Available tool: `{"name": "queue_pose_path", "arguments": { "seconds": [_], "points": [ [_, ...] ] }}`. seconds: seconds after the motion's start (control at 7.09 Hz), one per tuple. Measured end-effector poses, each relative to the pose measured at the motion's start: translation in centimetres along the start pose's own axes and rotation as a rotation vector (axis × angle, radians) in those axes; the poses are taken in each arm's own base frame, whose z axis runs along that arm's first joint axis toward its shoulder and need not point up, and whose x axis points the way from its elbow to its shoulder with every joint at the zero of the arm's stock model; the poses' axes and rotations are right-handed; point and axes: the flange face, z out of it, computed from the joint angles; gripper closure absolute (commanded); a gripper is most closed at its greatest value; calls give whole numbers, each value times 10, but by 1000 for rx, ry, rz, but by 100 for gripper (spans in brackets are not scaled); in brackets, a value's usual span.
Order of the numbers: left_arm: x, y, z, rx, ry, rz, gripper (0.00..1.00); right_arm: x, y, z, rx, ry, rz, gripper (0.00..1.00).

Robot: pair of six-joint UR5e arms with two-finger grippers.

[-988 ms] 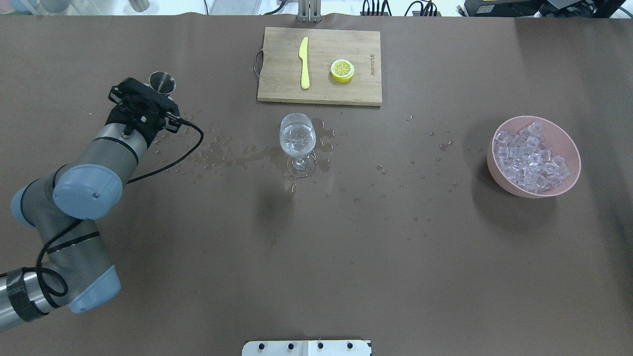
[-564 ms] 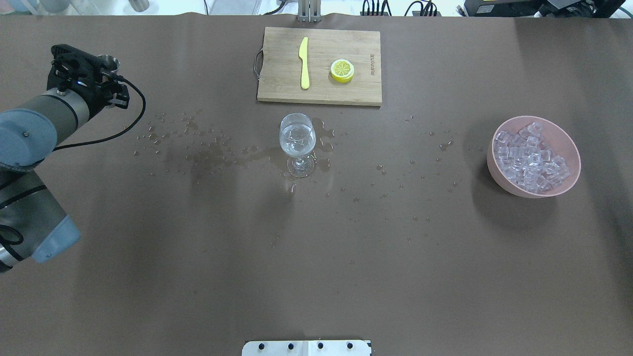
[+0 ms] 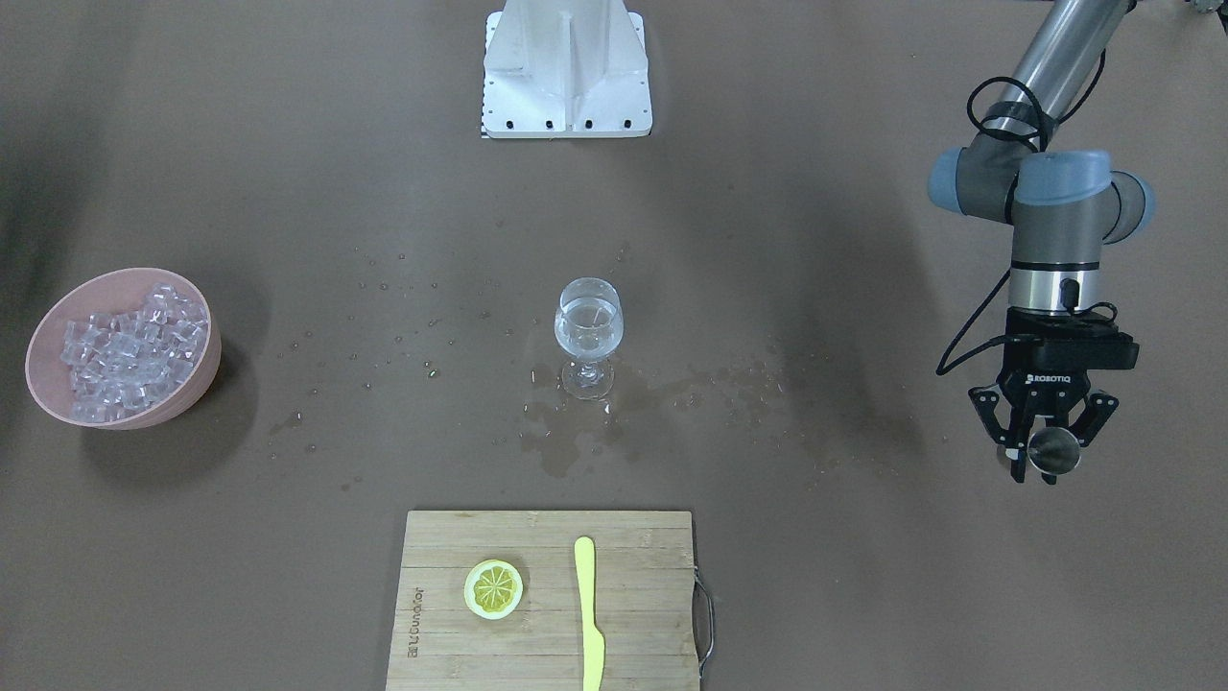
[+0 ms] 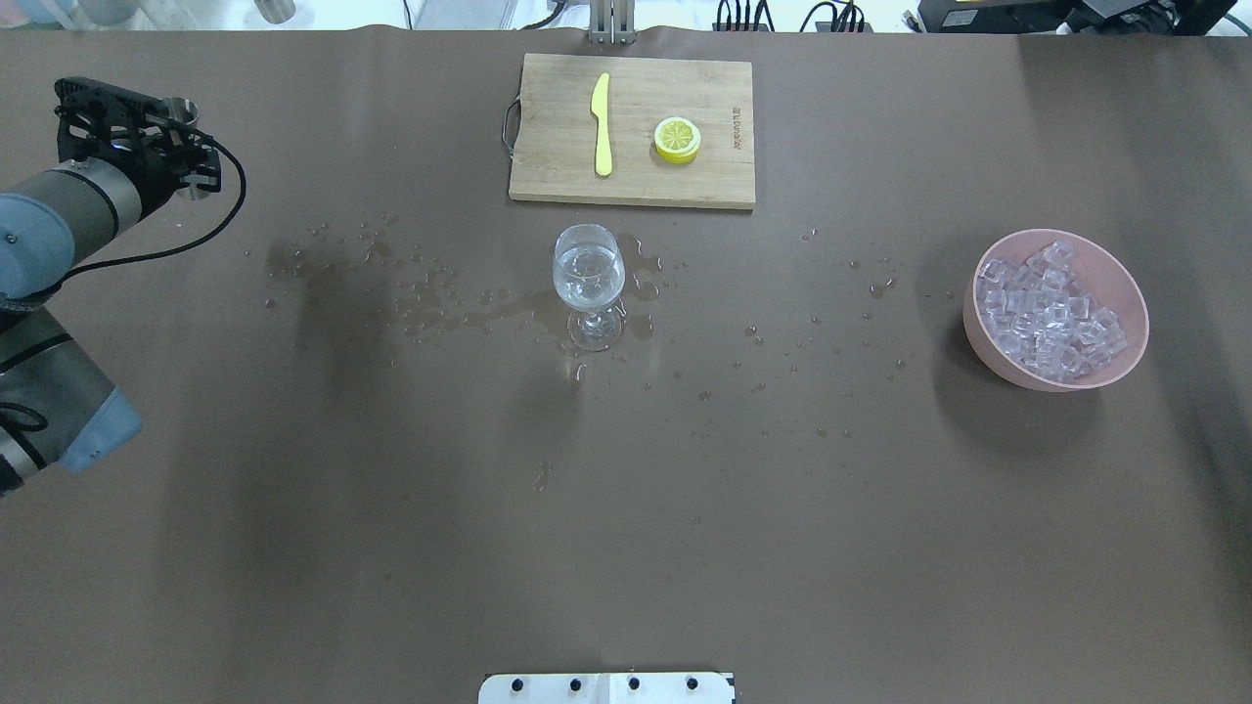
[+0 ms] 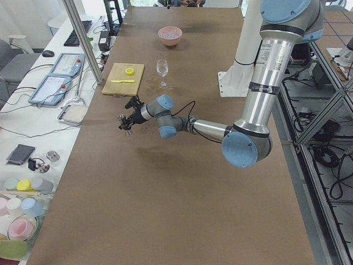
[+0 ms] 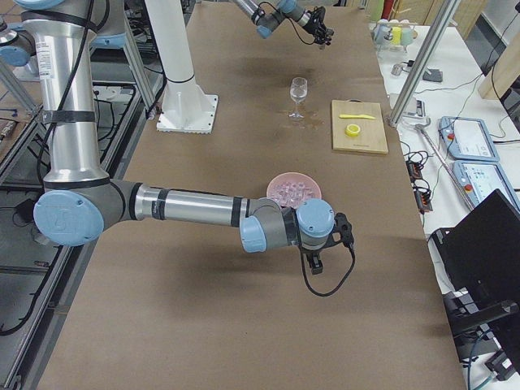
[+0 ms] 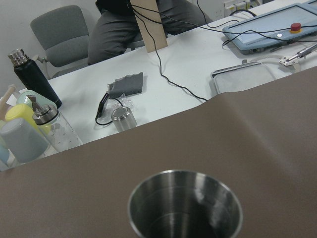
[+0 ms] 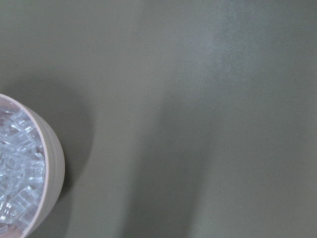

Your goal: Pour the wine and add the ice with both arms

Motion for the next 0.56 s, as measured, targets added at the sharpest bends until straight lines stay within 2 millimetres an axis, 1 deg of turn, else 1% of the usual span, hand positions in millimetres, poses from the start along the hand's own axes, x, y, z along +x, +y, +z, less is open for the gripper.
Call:
{"name": "queue_pose_path", "arguments": {
  "seconds": [0.28, 0.42, 0.56],
  "points": [
    [-32, 33, 9, 52, 52, -89, 100, -5, -2, -3, 7, 0, -9, 0],
    [-46, 44, 11, 59, 60, -121, 100, -6, -3, -5, 10, 0, -12, 0],
    [-58, 50, 14, 59, 52, -154, 100, -7, -3, -5, 10, -1, -13, 0]
  ]
}}
